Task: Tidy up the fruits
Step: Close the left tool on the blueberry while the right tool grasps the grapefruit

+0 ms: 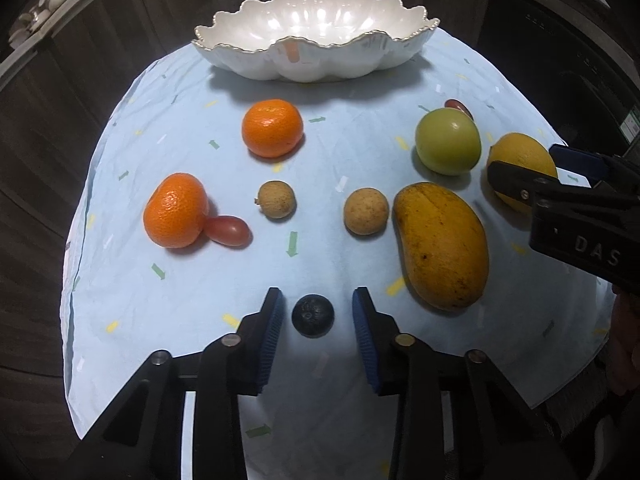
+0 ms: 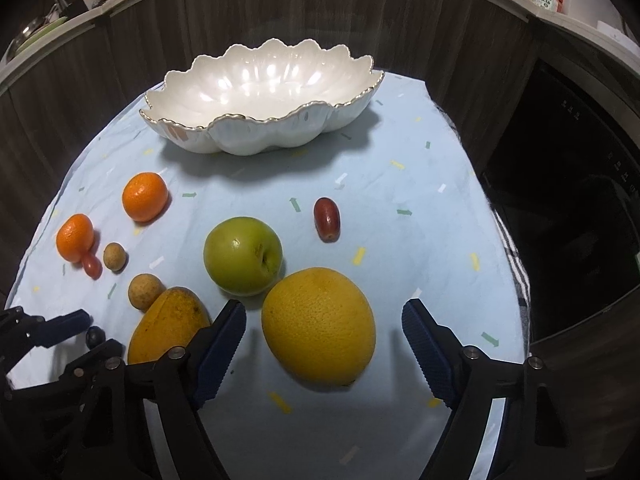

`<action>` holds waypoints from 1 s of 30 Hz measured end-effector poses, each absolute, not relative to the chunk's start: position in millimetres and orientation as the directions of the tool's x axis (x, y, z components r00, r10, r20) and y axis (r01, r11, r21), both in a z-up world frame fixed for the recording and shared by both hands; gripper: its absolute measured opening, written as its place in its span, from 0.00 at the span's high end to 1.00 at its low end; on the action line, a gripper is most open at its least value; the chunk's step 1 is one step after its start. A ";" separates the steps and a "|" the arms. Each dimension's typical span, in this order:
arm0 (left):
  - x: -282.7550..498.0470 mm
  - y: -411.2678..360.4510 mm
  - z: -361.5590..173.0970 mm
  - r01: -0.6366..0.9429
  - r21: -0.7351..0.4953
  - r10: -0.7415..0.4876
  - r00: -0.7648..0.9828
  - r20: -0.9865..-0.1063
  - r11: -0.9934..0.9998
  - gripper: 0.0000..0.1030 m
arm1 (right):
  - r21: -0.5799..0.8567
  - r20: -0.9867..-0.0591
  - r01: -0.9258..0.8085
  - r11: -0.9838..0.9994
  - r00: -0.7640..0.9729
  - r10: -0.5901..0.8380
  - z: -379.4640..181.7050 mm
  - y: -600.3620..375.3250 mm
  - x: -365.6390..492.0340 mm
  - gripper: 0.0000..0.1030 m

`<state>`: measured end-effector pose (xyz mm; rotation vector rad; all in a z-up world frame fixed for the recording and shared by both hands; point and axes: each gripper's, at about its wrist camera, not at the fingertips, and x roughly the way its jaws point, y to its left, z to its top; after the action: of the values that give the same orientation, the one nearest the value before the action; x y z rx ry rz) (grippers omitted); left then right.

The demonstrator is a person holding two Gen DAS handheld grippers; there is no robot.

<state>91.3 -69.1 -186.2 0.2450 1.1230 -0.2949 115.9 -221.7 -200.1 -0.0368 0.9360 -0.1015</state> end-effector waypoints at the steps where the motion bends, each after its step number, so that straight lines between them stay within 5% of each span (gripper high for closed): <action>1: 91.0 -69.5 -186.4 0.357 0.041 -0.113 0.400 -0.910 0.933 0.71 | -0.076 -0.803 0.072 0.995 0.587 -0.104 -200.9 -222.0 116.3 0.22; 9: 90.6 -69.2 -185.5 0.363 0.025 -0.131 0.397 -0.908 0.932 0.80 | -0.050 -0.828 0.061 0.997 0.555 -0.076 -211.3 -222.9 120.5 0.42; 30: 86.5 -65.5 -164.7 0.345 0.065 -0.115 0.476 -0.872 0.937 0.80 | -0.034 -0.817 0.054 0.998 0.573 -0.059 -198.4 -221.3 111.3 0.43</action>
<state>86.5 -65.5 -164.7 0.2447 1.0397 -0.2842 111.3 -221.3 -198.4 -0.0053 0.9578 -0.0664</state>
